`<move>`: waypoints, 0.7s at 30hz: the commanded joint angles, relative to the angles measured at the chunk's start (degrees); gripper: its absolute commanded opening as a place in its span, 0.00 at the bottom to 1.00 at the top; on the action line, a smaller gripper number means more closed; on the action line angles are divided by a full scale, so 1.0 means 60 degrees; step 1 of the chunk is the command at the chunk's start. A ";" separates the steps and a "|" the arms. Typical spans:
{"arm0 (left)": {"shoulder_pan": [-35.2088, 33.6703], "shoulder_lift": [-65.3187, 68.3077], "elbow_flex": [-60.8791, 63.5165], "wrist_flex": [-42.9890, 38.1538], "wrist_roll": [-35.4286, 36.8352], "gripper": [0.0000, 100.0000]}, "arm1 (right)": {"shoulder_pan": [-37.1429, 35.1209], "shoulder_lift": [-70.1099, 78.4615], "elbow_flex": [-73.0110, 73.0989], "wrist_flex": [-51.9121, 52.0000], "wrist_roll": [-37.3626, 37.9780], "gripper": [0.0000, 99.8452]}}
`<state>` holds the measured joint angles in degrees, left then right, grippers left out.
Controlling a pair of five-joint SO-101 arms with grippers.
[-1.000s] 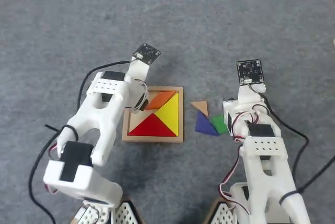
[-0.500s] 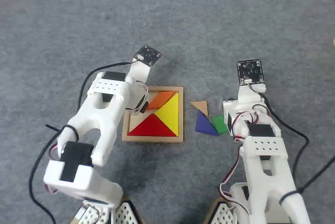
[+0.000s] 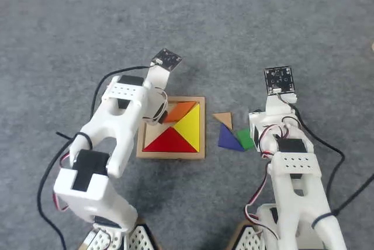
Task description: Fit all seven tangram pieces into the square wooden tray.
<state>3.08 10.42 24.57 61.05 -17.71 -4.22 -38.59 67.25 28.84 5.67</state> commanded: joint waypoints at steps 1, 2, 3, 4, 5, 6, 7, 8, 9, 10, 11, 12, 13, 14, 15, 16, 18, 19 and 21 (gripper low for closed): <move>0.0029 -0.0689 -0.0374 0.0821 0.0088 0.15 | 0.0037 -0.0315 -0.0029 -0.0212 0.0147 0.25; 0.0029 -0.0864 -0.0300 0.1011 0.0088 0.15 | 0.0037 -0.0315 -0.0029 -0.0212 0.0147 0.25; 0.0029 -0.1040 -0.0125 0.1128 0.0073 0.15 | 0.0037 -0.0315 -0.0029 -0.0212 0.0147 0.25; 0.0029 -0.1216 0.0066 0.1201 0.0059 0.15 | 0.0037 -0.0315 -0.0029 -0.0212 0.0147 0.25; 0.0029 -0.1407 0.0286 0.1216 0.0044 0.15 | 0.0037 -0.0315 -0.0029 -0.0212 0.0147 0.25; 0.0059 -0.1597 0.0535 0.1201 0.0029 0.15 | 0.0037 -0.0315 -0.0029 -0.0212 0.0147 0.25; 0.0103 -0.1758 0.0725 0.1172 0.0029 0.15 | 0.0037 -0.0315 -0.0029 -0.0212 0.0147 0.25; 0.0117 -0.1846 0.0886 0.1055 0.0029 0.15 | 0.0037 -0.0315 -0.0029 -0.0212 0.0147 0.25; 0.0205 -0.1919 0.1004 0.0923 0.0029 0.15 | 0.0037 -0.0315 -0.0029 -0.0212 0.0147 0.25; 0.0264 -0.1934 0.1121 0.0762 0.0029 0.15 | 0.0037 -0.0315 -0.0029 -0.0212 0.0147 0.25; 0.0322 -0.1934 0.1165 0.0630 0.0029 0.15 | 0.0037 -0.0315 -0.0029 -0.0212 0.0147 0.25; 0.0410 -0.1875 0.1165 0.0527 0.0044 0.15 | 0.0037 -0.0315 -0.0029 -0.0212 0.0147 0.25; 0.0484 -0.1758 0.1121 0.0454 0.0044 0.15 | 0.0037 -0.0315 -0.0029 -0.0212 0.0147 0.25; 0.0571 -0.1597 0.1033 0.0381 0.0044 0.15 | 0.0037 -0.0315 -0.0029 -0.0212 0.0147 0.25; 0.0601 -0.1392 0.0901 0.0308 0.0044 0.15 | 0.0037 -0.0315 -0.0029 -0.0212 0.0147 0.25; 0.0601 -0.1143 0.0740 0.0205 0.0044 0.15 | 0.0037 -0.0315 -0.0029 -0.0212 0.0147 0.25; 0.0542 -0.0557 0.0256 0.0059 0.0044 0.15 | 0.0037 -0.0315 -0.0029 -0.0212 0.0147 0.25; 0.0527 -0.0249 -0.0022 0.0044 0.0044 0.15 | 0.0037 -0.0315 -0.0029 -0.0212 0.0147 0.25; 0.0527 0.0322 -0.0623 0.0073 0.0029 0.15 | 0.0037 -0.0315 -0.0029 -0.0212 0.0147 0.25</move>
<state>6.07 9.54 26.33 62.37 -17.80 -4.22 -38.59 67.25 28.84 5.67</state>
